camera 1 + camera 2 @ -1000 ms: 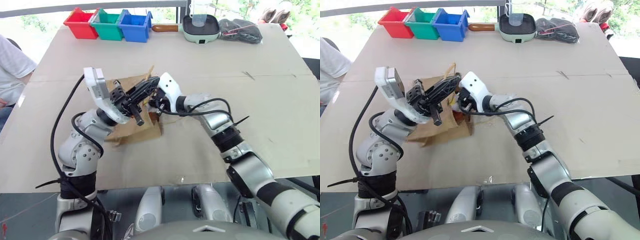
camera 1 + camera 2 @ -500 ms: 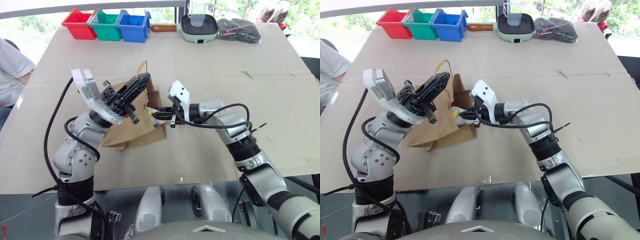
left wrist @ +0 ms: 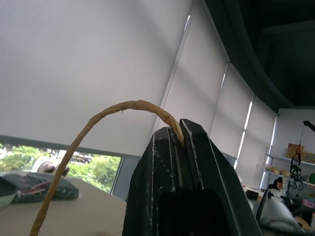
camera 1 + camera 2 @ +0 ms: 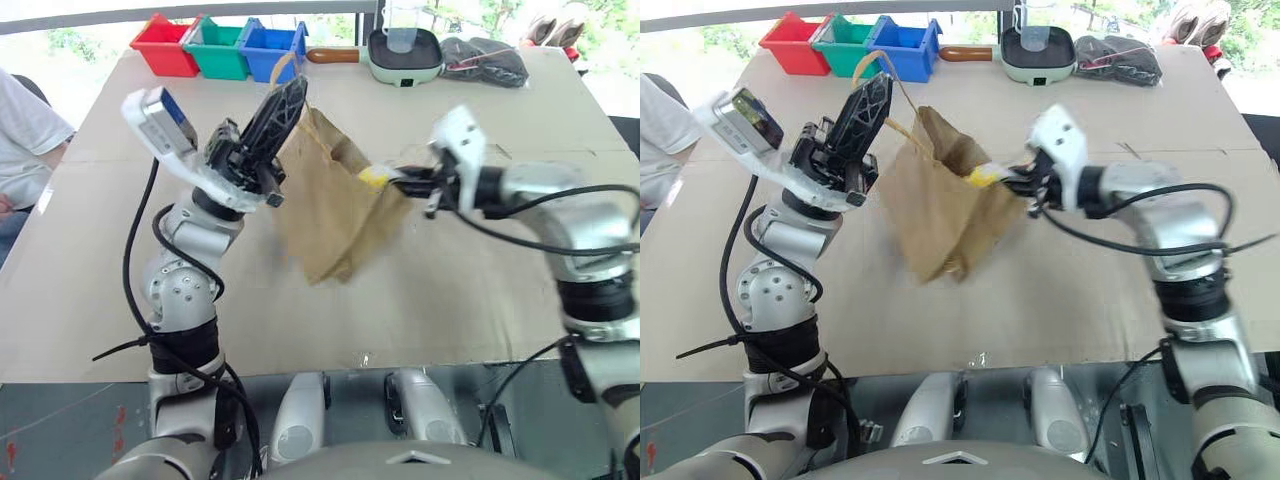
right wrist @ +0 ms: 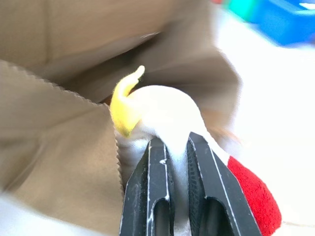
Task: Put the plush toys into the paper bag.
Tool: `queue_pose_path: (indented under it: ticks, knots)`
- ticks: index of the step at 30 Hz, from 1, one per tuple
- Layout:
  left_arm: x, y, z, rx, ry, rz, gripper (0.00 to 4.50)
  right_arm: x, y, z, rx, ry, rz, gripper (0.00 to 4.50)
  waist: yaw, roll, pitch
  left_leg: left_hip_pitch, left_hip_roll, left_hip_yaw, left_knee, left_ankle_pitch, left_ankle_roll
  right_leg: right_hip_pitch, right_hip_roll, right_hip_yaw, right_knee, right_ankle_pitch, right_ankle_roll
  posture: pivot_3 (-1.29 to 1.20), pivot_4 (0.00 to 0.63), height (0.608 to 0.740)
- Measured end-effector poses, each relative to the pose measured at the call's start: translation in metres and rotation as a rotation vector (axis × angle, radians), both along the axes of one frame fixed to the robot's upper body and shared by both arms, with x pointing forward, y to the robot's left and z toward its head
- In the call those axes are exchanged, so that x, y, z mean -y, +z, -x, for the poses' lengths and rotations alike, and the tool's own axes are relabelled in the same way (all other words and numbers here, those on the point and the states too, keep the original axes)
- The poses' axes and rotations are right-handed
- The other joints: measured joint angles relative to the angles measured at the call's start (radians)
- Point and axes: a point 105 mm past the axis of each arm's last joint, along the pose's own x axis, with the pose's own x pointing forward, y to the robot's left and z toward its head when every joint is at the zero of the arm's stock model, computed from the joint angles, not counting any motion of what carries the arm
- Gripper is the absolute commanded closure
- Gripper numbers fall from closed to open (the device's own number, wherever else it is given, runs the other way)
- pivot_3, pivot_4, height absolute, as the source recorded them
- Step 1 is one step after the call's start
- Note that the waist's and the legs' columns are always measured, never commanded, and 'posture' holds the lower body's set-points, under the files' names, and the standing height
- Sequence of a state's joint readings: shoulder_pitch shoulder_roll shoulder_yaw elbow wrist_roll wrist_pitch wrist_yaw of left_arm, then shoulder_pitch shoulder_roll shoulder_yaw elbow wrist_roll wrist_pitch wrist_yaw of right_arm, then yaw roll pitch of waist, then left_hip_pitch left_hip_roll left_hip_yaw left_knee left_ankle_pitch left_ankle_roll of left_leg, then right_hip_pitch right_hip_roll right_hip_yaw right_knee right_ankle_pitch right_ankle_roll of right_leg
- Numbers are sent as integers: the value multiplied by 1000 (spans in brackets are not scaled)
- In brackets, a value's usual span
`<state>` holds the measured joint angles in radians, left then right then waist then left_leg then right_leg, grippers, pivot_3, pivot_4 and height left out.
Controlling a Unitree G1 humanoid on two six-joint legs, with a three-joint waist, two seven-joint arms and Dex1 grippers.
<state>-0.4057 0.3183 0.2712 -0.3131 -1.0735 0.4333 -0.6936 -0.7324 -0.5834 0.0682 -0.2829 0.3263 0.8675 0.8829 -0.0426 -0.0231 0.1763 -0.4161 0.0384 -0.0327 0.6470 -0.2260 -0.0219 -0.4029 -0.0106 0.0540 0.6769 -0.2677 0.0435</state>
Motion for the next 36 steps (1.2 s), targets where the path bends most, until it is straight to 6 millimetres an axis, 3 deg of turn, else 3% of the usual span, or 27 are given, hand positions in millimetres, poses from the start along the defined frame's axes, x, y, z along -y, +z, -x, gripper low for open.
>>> queue_pose_path:
  ticks: [7, 10, 14, 19, 21, 22, 23, 24, 27, 32, 36]
  knots:
    - [-19, -36, 7, -105, 36, -39, 4500, -1, 2, 4, 7, 3, 33, 4448, 2, 0, 0, 0, 1, 1, 0, 0, 0, 0, 1, 0, 0, 0, 0, 0, 150, 740]
    - [-18, -37, 12, -103, 36, -49, 4500, -8, 10, 3, 30, 24, 38, 4448, 9, 0, 0, -1, 0, 0, 1, 0, 0, 0, 0, 0, 0, 0, 0, 0, 150, 740]
    - [-18, -37, 21, -93, 43, -62, 4500, -38, 22, 9, 94, 165, 73, 4448, 4, 0, 0, -1, 0, 0, 1, 0, 0, 0, 0, 0, 0, 0, 0, 0, 150, 740]
    - [-18, -36, 25, -93, 54, -64, 4500, -61, -2, 6, 101, 272, 180, 4448, 6, 0, 0, -1, 0, 1, 1, 0, 0, 0, 0, 0, -1, 0, 0, 0, 150, 740]
    - [-19, -38, 28, -102, 62, -72, 4500, -91, -13, 14, 124, 436, 231, 4448, -1, 0, 1, 0, 0, 1, 0, 0, 0, 0, 0, 1, 0, 0, 0, 0, 150, 740]
    - [-18, -38, 29, -101, 62, -74, 4500, -98, -15, 18, 132, 478, 238, 3830, -2, 0, 1, 0, 1, 1, 0, 0, 0, -1, 1, 0, 0, 0, 0, 0, 150, 740]
    - [-17, -37, 29, -98, 61, -76, 4500, -105, -17, 23, 142, 532, 250, 3660, -1, 0, 1, 0, 1, 0, 0, 0, 0, -1, 1, -1, 0, 0, 0, 0, 150, 740]
    - [-17, -37, 30, -97, 65, -77, 4500, -109, -20, 29, 154, 590, 267, 3170, 5, 0, 1, 0, 1, -1, 0, 0, 0, 0, 0, -2, 0, 0, 0, 0, 150, 740]
    - [-19, -40, 33, -109, 78, -85, 4500, -104, -22, 26, 187, 603, 300, 1816, 17, 0, 1, -1, -1, -1, 1, 0, 0, 0, -2, -2, -1, 0, 0, 0, 150, 740]
    - [-32, -44, 37, -128, 142, -105, 4500, -67, -10, 15, 196, 474, 293, 1816, 28, 0, 1, -1, -1, 0, 1, 0, 0, 0, -3, -2, -1, 0, 0, 0, 150, 740]
    - [-36, -46, 41, -136, 161, -116, 4500, -39, 6, 15, 120, 305, 169, 1816, 28, 1, 1, -1, -1, 0, 0, 0, 0, 0, -3, -2, -1, 0, 0, 0, 150, 740]
